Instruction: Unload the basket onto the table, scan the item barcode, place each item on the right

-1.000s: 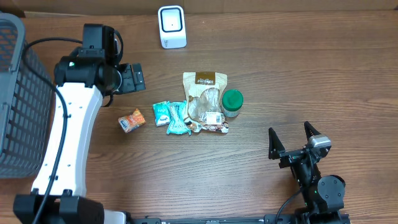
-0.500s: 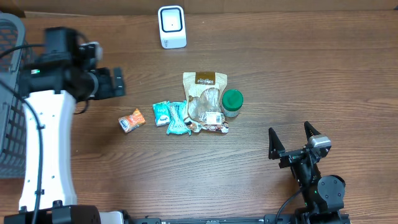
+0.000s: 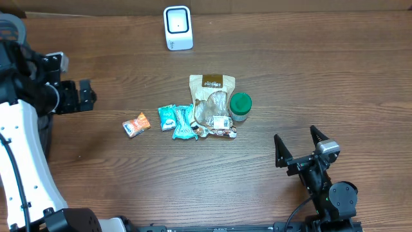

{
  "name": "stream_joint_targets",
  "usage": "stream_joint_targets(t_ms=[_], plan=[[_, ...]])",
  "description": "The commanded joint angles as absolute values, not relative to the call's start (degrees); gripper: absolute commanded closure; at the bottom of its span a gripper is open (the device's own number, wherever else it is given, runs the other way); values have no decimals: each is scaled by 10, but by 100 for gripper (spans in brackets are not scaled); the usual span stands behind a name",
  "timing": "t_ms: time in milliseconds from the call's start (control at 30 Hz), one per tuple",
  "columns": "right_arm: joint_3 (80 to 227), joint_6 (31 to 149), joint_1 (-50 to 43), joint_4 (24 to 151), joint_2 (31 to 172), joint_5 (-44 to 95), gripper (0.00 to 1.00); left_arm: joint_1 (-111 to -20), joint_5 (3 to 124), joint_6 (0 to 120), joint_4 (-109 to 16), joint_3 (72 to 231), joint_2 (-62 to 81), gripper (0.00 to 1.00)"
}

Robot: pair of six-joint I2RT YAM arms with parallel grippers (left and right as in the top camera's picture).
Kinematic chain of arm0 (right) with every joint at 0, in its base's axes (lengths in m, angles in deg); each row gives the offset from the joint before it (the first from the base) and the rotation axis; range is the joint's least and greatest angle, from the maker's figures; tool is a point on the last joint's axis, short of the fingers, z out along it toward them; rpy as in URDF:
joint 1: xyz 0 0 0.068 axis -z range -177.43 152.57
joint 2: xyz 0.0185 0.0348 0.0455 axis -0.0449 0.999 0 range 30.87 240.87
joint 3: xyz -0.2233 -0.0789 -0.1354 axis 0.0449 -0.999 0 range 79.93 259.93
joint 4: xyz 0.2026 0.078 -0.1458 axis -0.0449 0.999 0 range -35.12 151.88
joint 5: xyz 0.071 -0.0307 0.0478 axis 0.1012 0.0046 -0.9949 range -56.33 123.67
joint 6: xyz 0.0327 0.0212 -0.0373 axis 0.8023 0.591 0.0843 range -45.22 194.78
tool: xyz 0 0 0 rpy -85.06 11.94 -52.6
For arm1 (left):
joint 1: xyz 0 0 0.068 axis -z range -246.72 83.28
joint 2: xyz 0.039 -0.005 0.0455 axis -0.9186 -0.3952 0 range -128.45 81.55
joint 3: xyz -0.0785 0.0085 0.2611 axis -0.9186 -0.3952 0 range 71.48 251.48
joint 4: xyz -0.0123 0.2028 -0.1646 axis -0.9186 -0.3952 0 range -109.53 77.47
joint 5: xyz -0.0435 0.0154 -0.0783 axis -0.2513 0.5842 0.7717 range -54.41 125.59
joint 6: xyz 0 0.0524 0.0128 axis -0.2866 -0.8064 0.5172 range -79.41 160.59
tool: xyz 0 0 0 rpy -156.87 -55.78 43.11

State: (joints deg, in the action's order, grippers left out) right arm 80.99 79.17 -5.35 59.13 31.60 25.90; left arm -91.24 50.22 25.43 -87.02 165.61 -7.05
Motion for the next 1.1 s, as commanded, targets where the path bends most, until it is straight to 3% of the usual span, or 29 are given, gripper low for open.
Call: stream_joint_targets(t_ms=[0,500,767,1067], plan=[[804,847,-54,581,310,228,0,-937,518,217,-851,1670,-52,1],[968,839,-54,709,369,222,0,-944,520,219,-834,1670,-52,1],[1164,839,-54,821,564,220,0,-944,519,219,-834,1670,-53,0],[1462,833,-54,1050,840,220,0,-944,519,219,-834,1670,-53,0]])
